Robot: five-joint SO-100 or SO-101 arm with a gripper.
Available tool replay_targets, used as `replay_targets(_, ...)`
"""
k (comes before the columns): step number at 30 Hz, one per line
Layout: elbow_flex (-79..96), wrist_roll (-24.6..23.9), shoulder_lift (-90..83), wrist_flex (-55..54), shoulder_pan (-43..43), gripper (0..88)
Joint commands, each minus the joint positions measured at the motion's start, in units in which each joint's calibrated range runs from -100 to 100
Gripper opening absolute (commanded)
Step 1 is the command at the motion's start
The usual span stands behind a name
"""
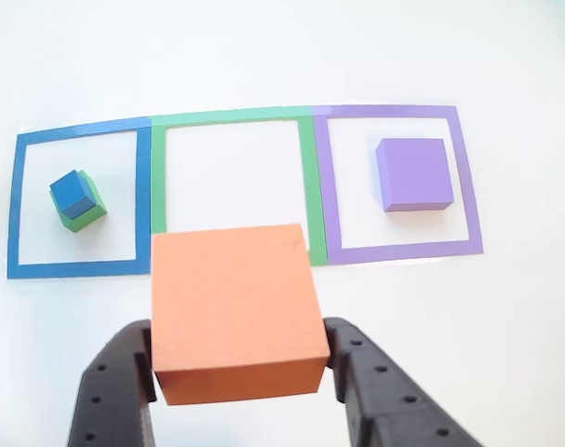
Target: Tower of hanoi
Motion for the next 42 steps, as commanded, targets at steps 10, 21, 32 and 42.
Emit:
replay_targets(10,26.01,0.00,-8.11,-17.09,-6.27,12.3)
replay_targets(21,75.37,0.00,-8.11,-74.09,-2.91,12.3)
replay_targets(32,85.65,0.00,18.69,-118.87,-3.49,12.4)
replay_targets(42,83.10,0.00,40.82,-141.87,-2.43,12.5)
